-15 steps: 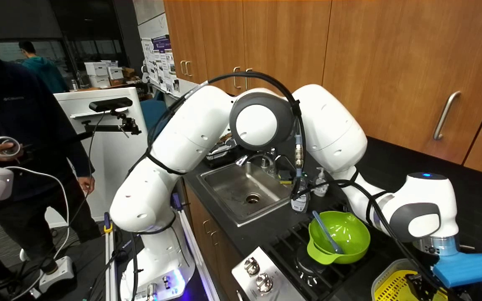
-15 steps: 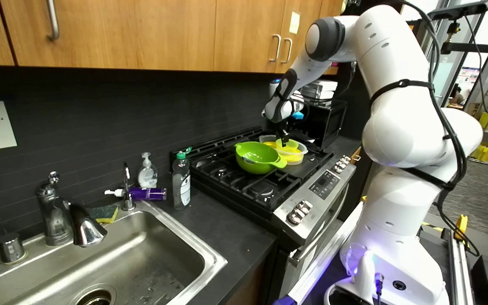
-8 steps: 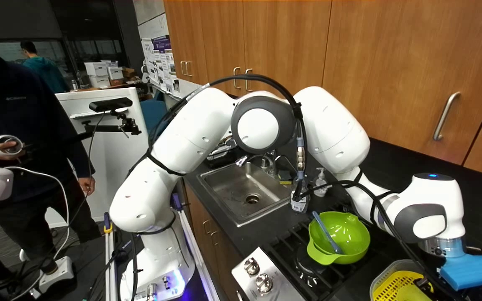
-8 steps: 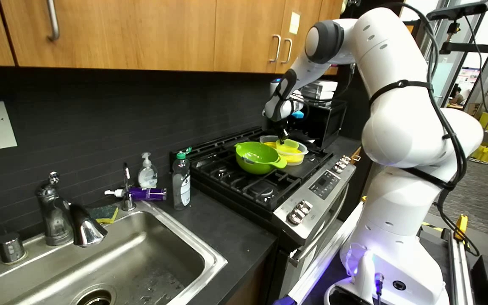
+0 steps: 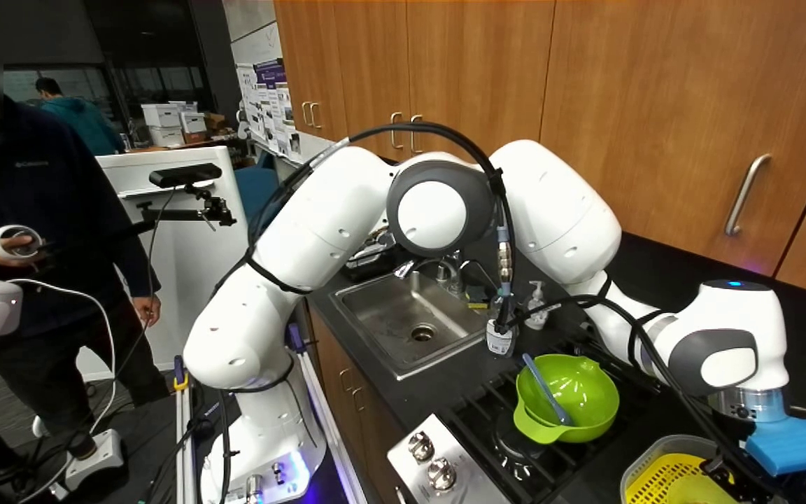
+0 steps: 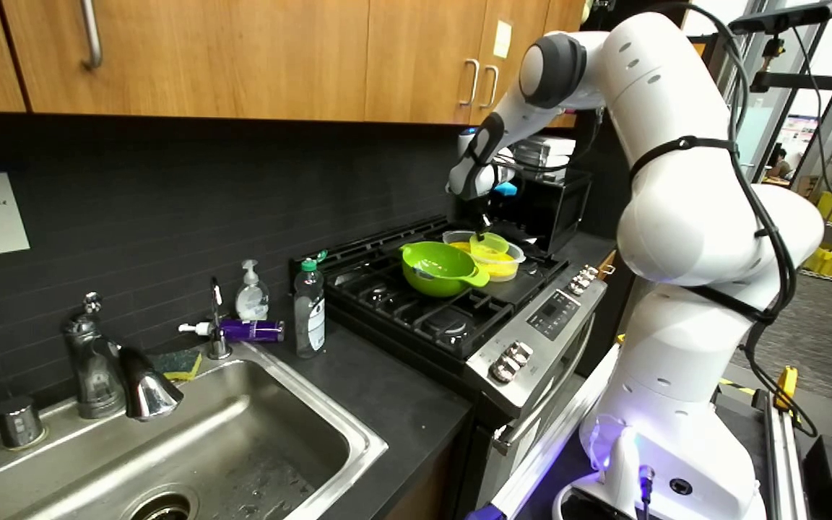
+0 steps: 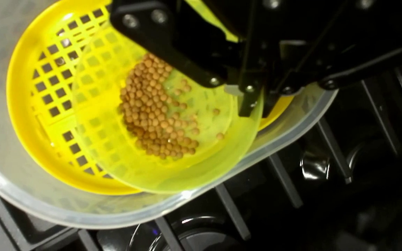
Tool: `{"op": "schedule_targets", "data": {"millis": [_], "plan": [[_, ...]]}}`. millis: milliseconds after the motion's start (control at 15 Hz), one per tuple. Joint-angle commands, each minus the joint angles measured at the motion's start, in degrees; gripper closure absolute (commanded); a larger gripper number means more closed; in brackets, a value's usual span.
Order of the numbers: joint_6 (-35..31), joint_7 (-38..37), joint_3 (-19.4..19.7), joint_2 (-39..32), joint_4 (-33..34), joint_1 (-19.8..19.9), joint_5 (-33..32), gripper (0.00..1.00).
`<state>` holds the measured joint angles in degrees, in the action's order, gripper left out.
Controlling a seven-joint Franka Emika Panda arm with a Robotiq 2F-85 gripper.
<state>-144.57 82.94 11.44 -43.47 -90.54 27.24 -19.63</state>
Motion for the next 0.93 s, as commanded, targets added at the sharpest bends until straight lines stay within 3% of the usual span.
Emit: {"op": "schedule_targets", "data": {"millis": [0, 400, 867], "plan": [[2.15, 0.55, -0.22, -0.25, 1.3, 0.01, 1.52, 0.98], [14.6, -2.03, -0.2, -0.83, 5.63, -0.28, 6.36, 0.99], [20.95, -2.74, -0.88, -1.58, 7.99, 0.33, 8.74, 0.99]]}}
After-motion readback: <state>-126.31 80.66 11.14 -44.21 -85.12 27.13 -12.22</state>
